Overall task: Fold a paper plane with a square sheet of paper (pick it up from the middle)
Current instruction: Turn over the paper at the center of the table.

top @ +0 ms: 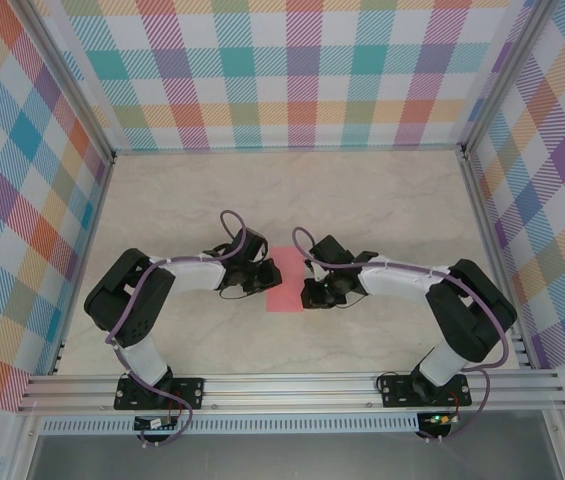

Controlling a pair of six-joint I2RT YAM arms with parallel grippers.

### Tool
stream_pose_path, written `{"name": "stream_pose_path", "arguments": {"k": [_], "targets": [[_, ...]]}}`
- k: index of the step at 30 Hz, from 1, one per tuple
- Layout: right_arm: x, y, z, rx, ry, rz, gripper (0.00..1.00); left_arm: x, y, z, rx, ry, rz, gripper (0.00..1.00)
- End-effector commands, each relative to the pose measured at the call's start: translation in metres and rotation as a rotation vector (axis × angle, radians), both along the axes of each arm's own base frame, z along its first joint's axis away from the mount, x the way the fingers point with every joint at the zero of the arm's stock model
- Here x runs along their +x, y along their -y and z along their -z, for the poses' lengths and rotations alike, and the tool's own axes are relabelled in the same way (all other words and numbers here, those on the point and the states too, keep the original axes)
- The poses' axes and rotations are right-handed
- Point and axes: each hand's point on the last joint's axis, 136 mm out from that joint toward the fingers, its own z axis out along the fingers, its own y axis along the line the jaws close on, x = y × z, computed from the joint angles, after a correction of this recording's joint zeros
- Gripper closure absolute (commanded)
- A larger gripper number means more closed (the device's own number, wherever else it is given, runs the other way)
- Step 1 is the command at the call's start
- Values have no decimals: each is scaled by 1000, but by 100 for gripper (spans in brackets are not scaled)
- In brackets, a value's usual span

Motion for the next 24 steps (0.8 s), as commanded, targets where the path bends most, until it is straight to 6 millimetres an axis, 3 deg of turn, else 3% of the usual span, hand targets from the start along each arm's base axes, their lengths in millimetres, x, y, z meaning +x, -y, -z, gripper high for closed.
{"name": "stream_pose_path", "arguments": {"k": [1, 6, 14, 18, 24], "targets": [[36, -10, -19, 33, 78, 110, 88, 5, 5, -18, 1, 29, 9, 80], [57, -10, -11, 12, 79, 180, 82, 9, -8, -31, 17, 57, -89, 65], [67, -14, -5, 5, 68, 176, 68, -3, -20, -30, 5, 45, -141, 60], [66, -17, -2, 20, 51, 156, 69, -8, -16, -25, -23, 23, -127, 60], [66, -19, -1, 46, 34, 149, 78, -12, -5, -22, -92, -6, -101, 61]]}}
